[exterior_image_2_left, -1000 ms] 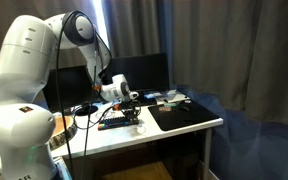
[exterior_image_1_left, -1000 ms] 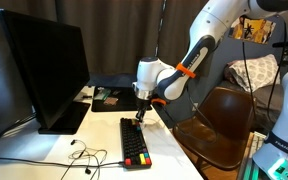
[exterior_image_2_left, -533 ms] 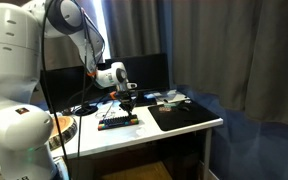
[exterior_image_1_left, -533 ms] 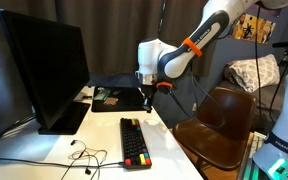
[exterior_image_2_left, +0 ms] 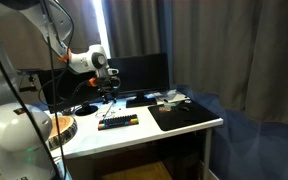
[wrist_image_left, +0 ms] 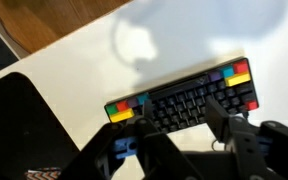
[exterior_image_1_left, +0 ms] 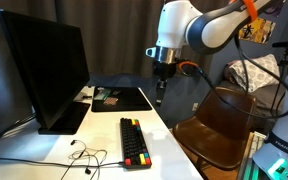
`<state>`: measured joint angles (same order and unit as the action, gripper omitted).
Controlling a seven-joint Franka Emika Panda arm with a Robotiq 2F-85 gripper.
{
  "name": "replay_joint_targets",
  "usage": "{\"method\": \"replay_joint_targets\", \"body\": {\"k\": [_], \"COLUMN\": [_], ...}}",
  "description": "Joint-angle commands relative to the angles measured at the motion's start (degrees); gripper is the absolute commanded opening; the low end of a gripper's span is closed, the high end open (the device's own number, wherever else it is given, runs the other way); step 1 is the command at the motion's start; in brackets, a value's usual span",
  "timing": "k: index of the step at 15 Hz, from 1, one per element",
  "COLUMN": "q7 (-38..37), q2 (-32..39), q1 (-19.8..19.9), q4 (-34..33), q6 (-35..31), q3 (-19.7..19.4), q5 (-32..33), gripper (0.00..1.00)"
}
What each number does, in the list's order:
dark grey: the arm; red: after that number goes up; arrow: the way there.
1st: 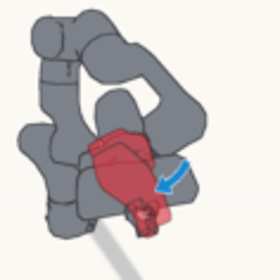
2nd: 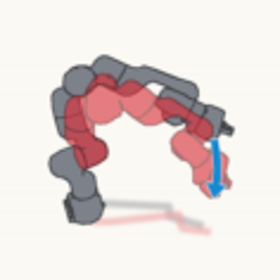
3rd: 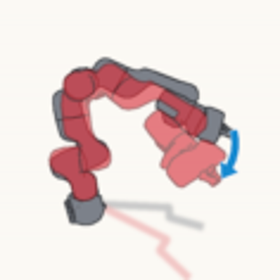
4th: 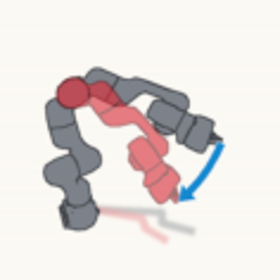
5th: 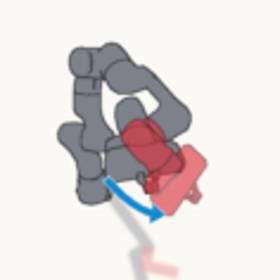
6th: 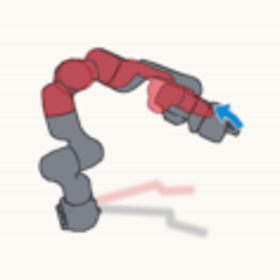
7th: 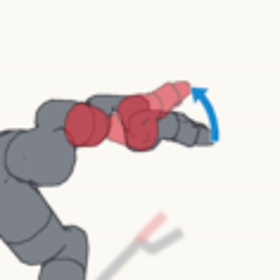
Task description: Move the computer keyboard forward towards the desktop computer monitor
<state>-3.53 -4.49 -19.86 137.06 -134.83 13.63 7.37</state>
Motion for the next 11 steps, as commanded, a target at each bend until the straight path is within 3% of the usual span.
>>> {"method": "replay_joint_targets", "body": {"k": [1,3,7,8,11], "q7": [10.01,16.59,32.18,24.60,29.78], "q2": [-14.14,-20.51,-33.39,-25.25,-31.52], "q1": [-1.52,-4.29,-11.70,-8.35,-11.17], "q4": [11.75,16.51,25.44,19.24,23.45], "q6": [-5.71,-7.50,-7.83,-7.07,-7.09], "q3": [1.86,0.39,-7.55,-3.70,-7.45], "q5": [-7.08,-11.99,-18.98,-15.21,-16.54], "gripper": [0.88,0.99,1.00,1.00,1.00]}}
